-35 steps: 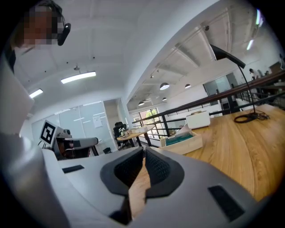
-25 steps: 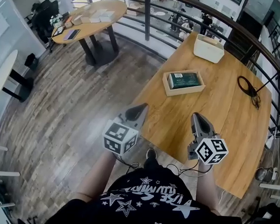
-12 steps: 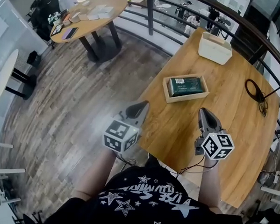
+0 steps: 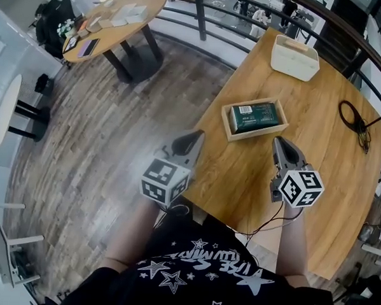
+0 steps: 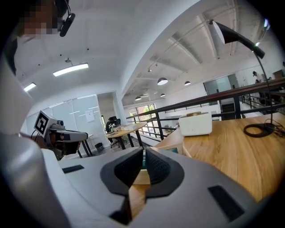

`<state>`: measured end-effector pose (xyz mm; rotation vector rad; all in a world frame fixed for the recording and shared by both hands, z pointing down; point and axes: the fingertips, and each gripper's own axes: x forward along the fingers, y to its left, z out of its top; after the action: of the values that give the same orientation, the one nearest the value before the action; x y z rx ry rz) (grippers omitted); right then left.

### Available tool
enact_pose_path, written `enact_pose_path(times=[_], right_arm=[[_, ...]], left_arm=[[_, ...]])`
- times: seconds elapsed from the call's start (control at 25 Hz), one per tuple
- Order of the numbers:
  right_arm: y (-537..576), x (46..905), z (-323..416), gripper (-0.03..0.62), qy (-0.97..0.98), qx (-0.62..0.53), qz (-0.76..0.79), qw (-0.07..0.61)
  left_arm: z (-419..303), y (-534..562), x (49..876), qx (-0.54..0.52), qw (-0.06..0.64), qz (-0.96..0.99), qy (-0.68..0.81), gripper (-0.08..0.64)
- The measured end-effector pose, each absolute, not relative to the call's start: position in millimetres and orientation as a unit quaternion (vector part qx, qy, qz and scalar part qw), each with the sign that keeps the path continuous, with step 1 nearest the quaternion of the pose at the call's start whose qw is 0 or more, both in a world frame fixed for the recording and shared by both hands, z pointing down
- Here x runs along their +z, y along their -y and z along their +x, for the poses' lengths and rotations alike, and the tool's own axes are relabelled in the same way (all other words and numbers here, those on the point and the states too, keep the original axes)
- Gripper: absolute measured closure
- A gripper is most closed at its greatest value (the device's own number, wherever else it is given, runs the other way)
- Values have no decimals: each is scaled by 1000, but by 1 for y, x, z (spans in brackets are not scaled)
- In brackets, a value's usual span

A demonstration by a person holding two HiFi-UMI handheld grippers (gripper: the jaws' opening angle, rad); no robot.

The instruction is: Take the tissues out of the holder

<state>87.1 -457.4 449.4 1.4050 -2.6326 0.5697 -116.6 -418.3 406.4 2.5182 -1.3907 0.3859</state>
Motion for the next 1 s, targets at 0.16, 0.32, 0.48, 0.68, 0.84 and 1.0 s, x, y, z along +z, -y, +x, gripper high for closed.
enact_pose_path(times=[0.16,0.32,0.48,0.68,0.84,1.0], right_arm=[[468,445,77,568,856,186,481,42],[476,440,71,568,844,177,503,58],[491,431,65,568,842,165,508,82],[516,428,51,568,860,132,478,116],[537,430,41,568,873,111,446,160],[547,451,24,568,887,100,385,235]], left_arm=[[-117,439,411,127,121,876,450,548],[-112,461,409,122,119,898,405,546],[-110,485,405,117,112,914,373,548],[-106,510,404,121,106,927,340,547],[-108,531,401,118,106,932,327,546],[-114,547,409,115,118,930,328,546]])
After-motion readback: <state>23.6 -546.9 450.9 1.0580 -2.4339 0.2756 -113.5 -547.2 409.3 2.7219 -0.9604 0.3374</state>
